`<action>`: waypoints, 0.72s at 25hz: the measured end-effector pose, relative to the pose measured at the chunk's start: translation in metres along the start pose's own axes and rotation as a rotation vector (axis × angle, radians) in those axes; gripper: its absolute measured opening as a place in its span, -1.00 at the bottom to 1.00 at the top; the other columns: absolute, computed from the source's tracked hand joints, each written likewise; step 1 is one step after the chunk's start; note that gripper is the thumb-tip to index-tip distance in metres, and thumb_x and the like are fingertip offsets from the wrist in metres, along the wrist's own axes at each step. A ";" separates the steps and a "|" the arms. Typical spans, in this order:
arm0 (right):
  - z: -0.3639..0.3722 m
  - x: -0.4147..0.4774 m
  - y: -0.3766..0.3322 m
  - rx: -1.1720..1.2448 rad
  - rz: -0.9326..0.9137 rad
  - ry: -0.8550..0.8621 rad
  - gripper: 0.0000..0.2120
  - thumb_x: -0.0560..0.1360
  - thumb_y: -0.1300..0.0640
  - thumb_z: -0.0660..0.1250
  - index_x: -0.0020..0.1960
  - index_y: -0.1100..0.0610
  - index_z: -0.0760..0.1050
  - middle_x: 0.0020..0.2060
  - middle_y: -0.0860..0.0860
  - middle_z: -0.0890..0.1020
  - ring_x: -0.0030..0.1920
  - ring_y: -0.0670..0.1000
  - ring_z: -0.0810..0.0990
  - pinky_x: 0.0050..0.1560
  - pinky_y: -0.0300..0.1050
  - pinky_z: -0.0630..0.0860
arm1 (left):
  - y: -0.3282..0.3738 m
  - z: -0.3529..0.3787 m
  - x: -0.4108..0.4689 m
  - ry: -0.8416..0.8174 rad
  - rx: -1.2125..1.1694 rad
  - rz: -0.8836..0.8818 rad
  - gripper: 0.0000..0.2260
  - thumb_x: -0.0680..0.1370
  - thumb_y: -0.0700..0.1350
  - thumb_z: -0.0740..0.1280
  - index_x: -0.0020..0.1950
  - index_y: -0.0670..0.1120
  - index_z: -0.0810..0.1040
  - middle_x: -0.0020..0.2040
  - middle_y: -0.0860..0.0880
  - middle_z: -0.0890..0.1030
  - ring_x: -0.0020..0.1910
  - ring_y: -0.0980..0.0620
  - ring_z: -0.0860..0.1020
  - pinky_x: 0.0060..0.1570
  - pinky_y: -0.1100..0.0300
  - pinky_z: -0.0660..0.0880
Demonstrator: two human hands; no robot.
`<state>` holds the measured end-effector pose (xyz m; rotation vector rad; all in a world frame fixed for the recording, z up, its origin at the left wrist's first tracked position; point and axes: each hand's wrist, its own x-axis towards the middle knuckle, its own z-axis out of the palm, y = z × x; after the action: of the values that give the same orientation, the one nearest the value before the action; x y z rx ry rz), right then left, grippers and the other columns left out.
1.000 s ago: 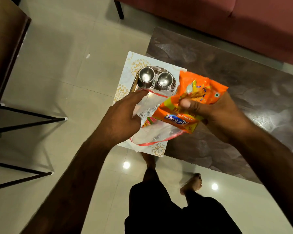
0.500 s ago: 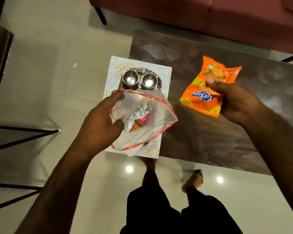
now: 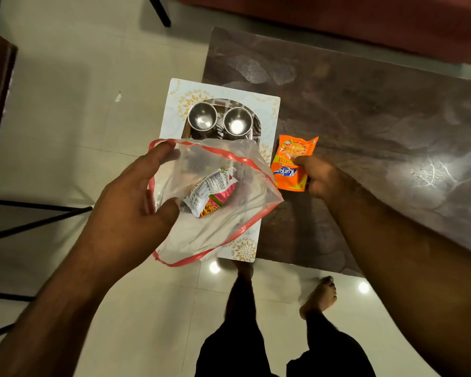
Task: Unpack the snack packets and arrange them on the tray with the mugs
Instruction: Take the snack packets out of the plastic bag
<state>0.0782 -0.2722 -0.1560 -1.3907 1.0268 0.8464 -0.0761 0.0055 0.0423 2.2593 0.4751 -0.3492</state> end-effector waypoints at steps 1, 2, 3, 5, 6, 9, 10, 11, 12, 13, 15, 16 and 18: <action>0.003 0.008 -0.001 0.015 -0.025 -0.009 -0.65 0.65 0.20 0.27 0.42 0.21 0.45 0.30 0.23 0.61 0.25 0.27 0.63 0.10 0.22 0.57 | 0.001 0.000 -0.001 -0.005 0.011 -0.006 -0.34 0.48 -0.22 0.44 0.46 0.29 0.33 0.30 0.34 0.50 -0.23 0.11 0.52 -0.04 0.03 0.60; 0.006 0.014 -0.001 0.029 -0.057 -0.016 -0.65 0.65 0.18 0.27 0.42 0.22 0.45 0.27 0.22 0.63 0.19 0.26 0.65 0.05 0.19 0.60 | 0.002 0.001 -0.001 -0.011 0.014 -0.013 -0.33 0.48 -0.22 0.44 0.45 0.31 0.32 0.28 0.37 0.50 -0.22 0.12 0.55 -0.07 0.04 0.60; 0.008 0.016 -0.002 0.028 -0.083 -0.012 -0.67 0.66 0.15 0.27 0.38 0.23 0.47 0.21 0.19 0.65 0.09 0.23 0.69 -0.04 0.12 0.64 | 0.003 0.002 -0.002 -0.019 0.013 -0.019 -0.33 0.48 -0.21 0.45 0.45 0.32 0.32 0.25 0.41 0.50 -0.22 0.08 0.58 -0.11 0.05 0.61; 0.005 0.011 -0.005 -0.062 -0.175 0.077 -0.76 0.63 0.17 0.31 0.25 0.25 0.55 0.07 0.16 0.69 -0.12 0.10 0.69 -0.21 -0.07 0.66 | 0.005 0.005 -0.002 -0.033 0.010 -0.024 -0.32 0.48 -0.21 0.45 0.46 0.30 0.32 0.21 0.47 0.48 -0.23 -0.04 0.62 -0.18 0.04 0.64; 0.000 0.004 -0.007 -0.175 -0.266 0.166 -0.79 0.60 0.23 0.32 0.20 0.29 0.59 0.03 0.19 0.71 -0.17 0.04 0.68 -0.20 -0.12 0.64 | 0.006 0.006 -0.001 -0.031 0.000 -0.020 -0.33 0.47 -0.21 0.44 0.46 0.29 0.32 0.20 0.44 0.49 -0.26 -0.06 0.61 -0.20 0.02 0.64; -0.020 -0.044 -0.015 -0.433 -0.560 0.334 -0.74 0.51 0.37 0.30 0.18 0.33 0.58 -0.03 0.21 0.70 -0.15 -0.05 0.66 -0.14 -0.15 0.59 | 0.010 0.006 -0.002 -0.021 -0.042 -0.006 -0.33 0.46 -0.23 0.44 0.48 0.24 0.34 0.11 0.16 0.57 -0.16 0.15 0.59 -0.05 0.05 0.59; -0.025 -0.069 -0.016 -0.436 -0.634 0.309 -0.70 0.51 0.38 0.31 0.22 0.29 0.58 0.03 0.17 0.70 -0.07 -0.03 0.64 -0.04 -0.12 0.59 | 0.011 0.007 -0.002 -0.027 -0.060 -0.011 -0.32 0.47 -0.25 0.43 0.49 0.21 0.34 0.16 0.17 0.57 0.01 0.13 0.61 0.08 0.02 0.59; -0.028 -0.098 -0.017 -0.423 -0.716 0.247 -0.69 0.51 0.38 0.33 0.23 0.24 0.59 0.04 0.11 0.70 -0.03 -0.04 0.63 0.00 -0.14 0.59 | 0.013 0.008 -0.002 -0.036 -0.078 -0.014 -0.31 0.46 -0.27 0.42 0.51 0.19 0.34 0.29 0.19 0.55 0.18 0.07 0.59 0.20 -0.02 0.56; -0.031 -0.129 -0.017 -0.426 -0.803 0.170 -0.70 0.52 0.39 0.34 0.21 0.20 0.61 0.01 0.04 0.70 -0.04 -0.09 0.63 -0.01 -0.23 0.57 | 0.014 0.009 -0.001 -0.039 -0.087 -0.013 -0.31 0.46 -0.29 0.41 0.52 0.16 0.34 0.39 0.18 0.50 0.30 0.04 0.54 0.29 -0.04 0.52; -0.031 -0.161 -0.019 -0.453 -0.887 0.091 -0.72 0.52 0.39 0.34 0.17 0.16 0.63 -0.03 -0.01 0.71 -0.07 -0.14 0.64 -0.03 -0.31 0.55 | 0.016 0.010 -0.001 -0.036 -0.088 -0.008 -0.31 0.46 -0.30 0.41 0.53 0.13 0.34 0.45 0.18 0.46 0.38 0.06 0.49 0.35 -0.03 0.48; -0.028 -0.223 -0.027 -0.534 -1.030 -0.078 -0.72 0.53 0.39 0.34 0.10 0.09 0.66 -0.08 -0.07 0.73 -0.05 -0.19 0.68 -0.02 -0.38 0.55 | 0.017 0.009 -0.001 -0.033 -0.082 0.010 -0.31 0.46 -0.29 0.42 0.54 0.10 0.33 0.47 0.17 0.44 0.42 0.12 0.43 0.40 0.02 0.43; -0.021 -0.249 -0.032 -0.581 -1.075 -0.199 -0.72 0.52 0.38 0.33 0.08 0.07 0.68 -0.09 -0.09 0.74 -0.03 -0.17 0.71 -0.01 -0.38 0.57 | 0.017 0.009 -0.001 -0.038 -0.075 0.015 -0.30 0.46 -0.29 0.42 0.54 0.10 0.33 0.47 0.17 0.43 0.41 0.12 0.43 0.39 0.02 0.44; 0.006 -0.282 -0.037 -0.775 -1.087 -0.427 -0.69 0.50 0.31 0.28 0.06 0.01 0.70 -0.07 -0.15 0.75 -0.01 -0.15 0.71 0.02 -0.34 0.59 | 0.017 0.008 0.000 -0.052 -0.076 0.024 -0.30 0.46 -0.27 0.42 0.54 0.12 0.31 0.47 0.17 0.43 0.39 0.08 0.46 0.36 0.00 0.47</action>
<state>0.0124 -0.2373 0.1181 -1.9537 -0.4920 0.6372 -0.0699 -0.0113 0.0477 2.1752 0.4274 -0.3710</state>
